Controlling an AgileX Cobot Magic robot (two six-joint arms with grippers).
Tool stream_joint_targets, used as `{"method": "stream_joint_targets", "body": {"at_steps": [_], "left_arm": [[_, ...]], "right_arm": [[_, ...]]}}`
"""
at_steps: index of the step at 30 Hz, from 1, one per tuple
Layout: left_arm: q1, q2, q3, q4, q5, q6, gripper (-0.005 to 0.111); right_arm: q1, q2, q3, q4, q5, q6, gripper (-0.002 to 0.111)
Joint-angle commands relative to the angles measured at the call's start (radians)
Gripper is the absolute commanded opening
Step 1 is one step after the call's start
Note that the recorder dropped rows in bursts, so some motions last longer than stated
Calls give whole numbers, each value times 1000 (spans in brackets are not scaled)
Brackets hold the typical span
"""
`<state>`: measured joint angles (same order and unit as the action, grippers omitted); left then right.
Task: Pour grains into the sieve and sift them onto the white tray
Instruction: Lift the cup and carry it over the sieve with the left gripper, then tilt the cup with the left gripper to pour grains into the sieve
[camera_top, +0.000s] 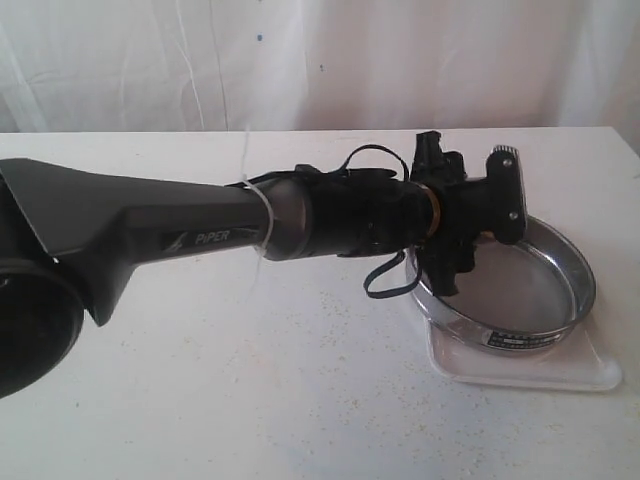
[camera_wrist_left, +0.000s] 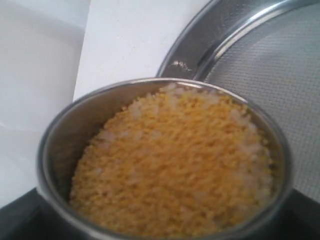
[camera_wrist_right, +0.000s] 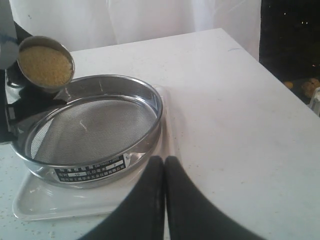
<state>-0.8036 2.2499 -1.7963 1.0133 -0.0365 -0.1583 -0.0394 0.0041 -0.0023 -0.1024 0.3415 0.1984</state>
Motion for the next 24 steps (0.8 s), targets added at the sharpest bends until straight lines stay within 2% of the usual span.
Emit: {"method": "stream_joint_targets", "body": {"at_steps": [1,12,24], "left_arm": [[-26,-6,-7,17,-23,74,0],[-36,-6,-7,18,-21,345,0],[-36,-6,-7,18,4,472,0]], "right_arm": [[1,-4,2,-3,-5,0,0],[1,-4,2,-3,-5,0,0],[1,-4,2,-3,-5,0,0]]}}
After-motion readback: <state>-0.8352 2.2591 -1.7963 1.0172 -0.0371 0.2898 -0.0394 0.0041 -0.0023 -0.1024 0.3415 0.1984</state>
